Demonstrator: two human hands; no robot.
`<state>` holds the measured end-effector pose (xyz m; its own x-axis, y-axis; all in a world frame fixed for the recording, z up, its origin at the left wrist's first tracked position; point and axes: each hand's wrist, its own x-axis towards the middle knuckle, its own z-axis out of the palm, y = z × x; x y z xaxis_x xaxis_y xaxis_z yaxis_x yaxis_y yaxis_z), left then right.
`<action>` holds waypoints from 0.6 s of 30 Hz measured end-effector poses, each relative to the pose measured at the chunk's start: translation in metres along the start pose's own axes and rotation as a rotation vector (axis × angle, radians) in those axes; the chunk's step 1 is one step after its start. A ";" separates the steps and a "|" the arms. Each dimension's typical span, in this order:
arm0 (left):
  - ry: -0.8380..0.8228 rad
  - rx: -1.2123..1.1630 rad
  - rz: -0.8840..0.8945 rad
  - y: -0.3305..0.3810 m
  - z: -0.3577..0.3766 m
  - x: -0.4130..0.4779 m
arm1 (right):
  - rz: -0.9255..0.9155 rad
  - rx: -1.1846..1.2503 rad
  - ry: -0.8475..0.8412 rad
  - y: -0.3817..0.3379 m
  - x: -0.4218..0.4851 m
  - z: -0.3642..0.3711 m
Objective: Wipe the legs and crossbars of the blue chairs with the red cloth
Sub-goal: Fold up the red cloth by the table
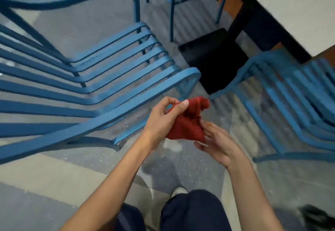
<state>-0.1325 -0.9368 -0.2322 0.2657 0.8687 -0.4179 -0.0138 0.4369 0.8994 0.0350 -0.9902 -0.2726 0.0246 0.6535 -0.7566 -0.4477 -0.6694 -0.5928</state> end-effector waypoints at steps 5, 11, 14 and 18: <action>0.014 0.084 0.090 0.119 0.038 -0.009 | -0.038 -0.073 -0.031 -0.072 -0.062 0.011; -0.137 -0.062 0.151 0.253 0.099 -0.011 | -0.214 0.037 -0.014 -0.173 -0.117 0.028; -0.166 -0.078 0.170 0.298 0.121 0.005 | -0.287 0.250 -0.002 -0.228 -0.130 0.029; -0.235 -0.123 0.067 0.323 0.151 0.047 | -0.341 0.447 0.000 -0.291 -0.127 0.031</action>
<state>0.0208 -0.7902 0.0580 0.4762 0.8251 -0.3041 -0.1518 0.4178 0.8958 0.1344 -0.8675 0.0046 0.2345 0.8063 -0.5430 -0.7497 -0.2056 -0.6290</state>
